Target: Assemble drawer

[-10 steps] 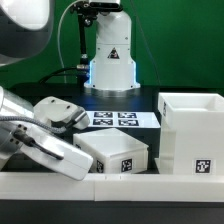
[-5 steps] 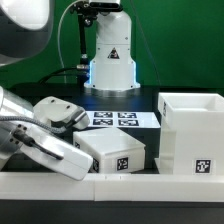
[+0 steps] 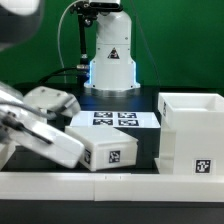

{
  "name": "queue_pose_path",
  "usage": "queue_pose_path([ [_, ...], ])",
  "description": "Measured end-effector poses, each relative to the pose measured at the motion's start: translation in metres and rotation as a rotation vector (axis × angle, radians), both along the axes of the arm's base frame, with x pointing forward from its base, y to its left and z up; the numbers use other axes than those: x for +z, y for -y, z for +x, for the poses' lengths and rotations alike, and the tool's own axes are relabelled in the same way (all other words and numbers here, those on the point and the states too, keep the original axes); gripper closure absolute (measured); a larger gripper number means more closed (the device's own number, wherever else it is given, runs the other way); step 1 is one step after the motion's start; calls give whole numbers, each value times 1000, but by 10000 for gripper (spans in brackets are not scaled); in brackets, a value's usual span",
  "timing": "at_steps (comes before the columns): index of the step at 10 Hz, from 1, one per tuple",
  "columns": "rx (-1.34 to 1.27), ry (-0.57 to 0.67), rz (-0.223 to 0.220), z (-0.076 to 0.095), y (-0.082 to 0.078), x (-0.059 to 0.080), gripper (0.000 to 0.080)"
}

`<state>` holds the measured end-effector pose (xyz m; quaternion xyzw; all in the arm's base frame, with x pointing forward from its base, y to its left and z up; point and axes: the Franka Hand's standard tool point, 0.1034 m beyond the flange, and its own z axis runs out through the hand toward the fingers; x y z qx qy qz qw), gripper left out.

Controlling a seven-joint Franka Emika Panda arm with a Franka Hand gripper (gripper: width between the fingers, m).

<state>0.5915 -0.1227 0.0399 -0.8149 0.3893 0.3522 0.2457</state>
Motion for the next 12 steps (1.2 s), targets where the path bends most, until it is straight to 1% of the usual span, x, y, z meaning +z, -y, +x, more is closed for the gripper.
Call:
queue_pose_path([
  [1, -7, 80, -44, 8, 3, 18, 642],
  [2, -16, 131, -87, 7, 0, 37, 642],
  [3, -17, 150, -100, 3, -3, 57, 640],
  [4, -27, 196, -137, 7, -3, 73, 640],
  [5, -32, 243, -194, 10, -4, 76, 640],
  [7, -65, 342, -298, 21, -6, 74, 640],
  [8, -51, 369, -333, 22, -6, 79, 640],
  [9, 23, 442, -426, 34, 0, 103, 640],
  [10, 42, 524, -503, 45, 2, 113, 640],
  [11, 39, 600, -577, 46, -1, 109, 640],
  [12, 34, 627, -603, 42, -6, 105, 640],
])
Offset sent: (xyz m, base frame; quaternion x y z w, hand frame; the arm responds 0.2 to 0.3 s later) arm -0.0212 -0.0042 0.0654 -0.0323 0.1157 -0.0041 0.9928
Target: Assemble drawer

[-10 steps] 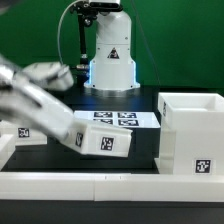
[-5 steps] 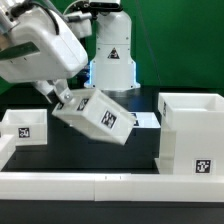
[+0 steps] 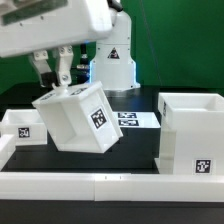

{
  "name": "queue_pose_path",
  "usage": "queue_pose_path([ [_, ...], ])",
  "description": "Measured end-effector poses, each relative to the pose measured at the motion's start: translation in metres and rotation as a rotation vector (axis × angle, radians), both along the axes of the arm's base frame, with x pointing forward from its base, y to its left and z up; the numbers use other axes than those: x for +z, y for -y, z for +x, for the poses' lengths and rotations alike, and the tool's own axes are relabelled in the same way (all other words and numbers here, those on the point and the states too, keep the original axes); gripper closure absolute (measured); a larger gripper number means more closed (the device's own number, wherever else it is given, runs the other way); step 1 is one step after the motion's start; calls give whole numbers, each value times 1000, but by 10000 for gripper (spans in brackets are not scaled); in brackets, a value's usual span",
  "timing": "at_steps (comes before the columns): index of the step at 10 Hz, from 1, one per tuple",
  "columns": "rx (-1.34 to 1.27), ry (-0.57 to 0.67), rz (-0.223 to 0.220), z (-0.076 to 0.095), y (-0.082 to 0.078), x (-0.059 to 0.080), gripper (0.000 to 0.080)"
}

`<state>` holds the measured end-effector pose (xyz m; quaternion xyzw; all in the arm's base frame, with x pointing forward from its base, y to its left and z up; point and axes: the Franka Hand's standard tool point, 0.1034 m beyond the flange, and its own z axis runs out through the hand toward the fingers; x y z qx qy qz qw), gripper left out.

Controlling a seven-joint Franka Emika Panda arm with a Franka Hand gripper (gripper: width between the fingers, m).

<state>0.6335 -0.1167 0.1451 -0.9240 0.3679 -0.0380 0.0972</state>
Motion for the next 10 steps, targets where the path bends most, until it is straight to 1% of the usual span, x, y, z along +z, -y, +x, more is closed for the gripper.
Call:
queue_pose_path([
  [1, -3, 38, -26, 5, 0, 0, 640],
  [2, -10, 100, -67, 12, 0, 1, 640],
  [3, -1, 141, -106, 12, -1, -2, 640],
  [4, 59, 194, -178, 9, -1, -7, 640],
  [5, 144, 235, -252, 4, -7, -12, 640],
  [6, 219, 241, -289, -4, -13, -18, 640],
  [7, 228, 229, -284, -8, -10, -19, 640],
  [10, 232, 228, -284, -7, -11, -20, 640],
])
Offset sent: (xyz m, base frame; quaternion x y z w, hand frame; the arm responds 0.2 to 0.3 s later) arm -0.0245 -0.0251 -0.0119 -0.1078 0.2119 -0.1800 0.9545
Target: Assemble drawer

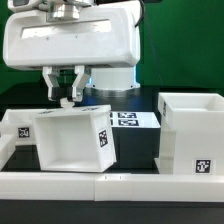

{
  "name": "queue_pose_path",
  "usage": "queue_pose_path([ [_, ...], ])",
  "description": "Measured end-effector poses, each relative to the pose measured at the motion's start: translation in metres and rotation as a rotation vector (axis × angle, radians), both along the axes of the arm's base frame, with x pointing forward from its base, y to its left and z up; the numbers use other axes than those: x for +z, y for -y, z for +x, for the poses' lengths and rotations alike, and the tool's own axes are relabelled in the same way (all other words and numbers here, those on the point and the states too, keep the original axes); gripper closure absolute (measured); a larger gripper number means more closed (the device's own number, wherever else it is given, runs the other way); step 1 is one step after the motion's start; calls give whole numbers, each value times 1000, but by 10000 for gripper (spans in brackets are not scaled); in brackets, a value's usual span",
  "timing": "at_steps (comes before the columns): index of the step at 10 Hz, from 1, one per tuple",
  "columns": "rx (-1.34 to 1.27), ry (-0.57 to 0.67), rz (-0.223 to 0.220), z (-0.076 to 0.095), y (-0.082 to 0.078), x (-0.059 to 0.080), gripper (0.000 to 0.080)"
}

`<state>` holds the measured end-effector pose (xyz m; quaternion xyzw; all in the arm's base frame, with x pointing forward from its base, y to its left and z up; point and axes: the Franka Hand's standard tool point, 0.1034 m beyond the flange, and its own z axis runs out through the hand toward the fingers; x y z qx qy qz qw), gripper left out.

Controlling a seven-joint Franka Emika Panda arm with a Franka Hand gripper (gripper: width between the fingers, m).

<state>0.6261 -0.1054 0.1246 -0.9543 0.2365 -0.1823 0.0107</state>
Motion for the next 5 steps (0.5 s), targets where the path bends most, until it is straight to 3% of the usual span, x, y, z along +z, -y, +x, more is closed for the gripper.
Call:
queue_pose_path([
  [3, 293, -12, -137, -10, 7, -5, 640],
  [5, 407, -32, -185, -18, 11, -10, 640],
])
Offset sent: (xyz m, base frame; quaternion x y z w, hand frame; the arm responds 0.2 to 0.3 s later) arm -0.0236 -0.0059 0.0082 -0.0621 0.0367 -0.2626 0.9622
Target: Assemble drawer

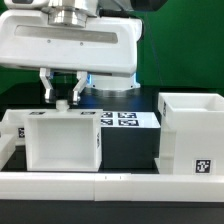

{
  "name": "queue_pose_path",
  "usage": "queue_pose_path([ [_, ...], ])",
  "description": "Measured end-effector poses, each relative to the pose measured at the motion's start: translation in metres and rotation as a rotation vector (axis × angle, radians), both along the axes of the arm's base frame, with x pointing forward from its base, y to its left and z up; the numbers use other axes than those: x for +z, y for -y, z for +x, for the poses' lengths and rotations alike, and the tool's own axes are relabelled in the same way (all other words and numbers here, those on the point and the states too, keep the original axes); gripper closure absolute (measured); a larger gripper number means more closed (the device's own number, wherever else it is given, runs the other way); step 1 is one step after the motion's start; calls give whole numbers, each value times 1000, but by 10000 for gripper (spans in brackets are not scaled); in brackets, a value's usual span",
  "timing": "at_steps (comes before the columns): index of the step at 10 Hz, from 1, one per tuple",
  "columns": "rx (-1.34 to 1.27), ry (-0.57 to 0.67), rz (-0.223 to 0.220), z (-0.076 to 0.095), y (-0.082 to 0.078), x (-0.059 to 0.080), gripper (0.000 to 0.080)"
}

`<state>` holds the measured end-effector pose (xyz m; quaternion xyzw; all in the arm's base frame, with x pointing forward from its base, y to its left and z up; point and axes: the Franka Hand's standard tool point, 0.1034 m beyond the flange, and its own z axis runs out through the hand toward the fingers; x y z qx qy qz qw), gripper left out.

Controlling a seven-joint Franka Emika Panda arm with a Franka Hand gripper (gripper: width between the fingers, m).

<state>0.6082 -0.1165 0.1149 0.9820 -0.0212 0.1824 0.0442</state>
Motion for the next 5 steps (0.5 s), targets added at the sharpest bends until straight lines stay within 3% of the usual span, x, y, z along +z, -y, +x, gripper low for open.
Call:
queue_pose_path([
  [5, -3, -8, 0, -4, 4, -4, 640],
])
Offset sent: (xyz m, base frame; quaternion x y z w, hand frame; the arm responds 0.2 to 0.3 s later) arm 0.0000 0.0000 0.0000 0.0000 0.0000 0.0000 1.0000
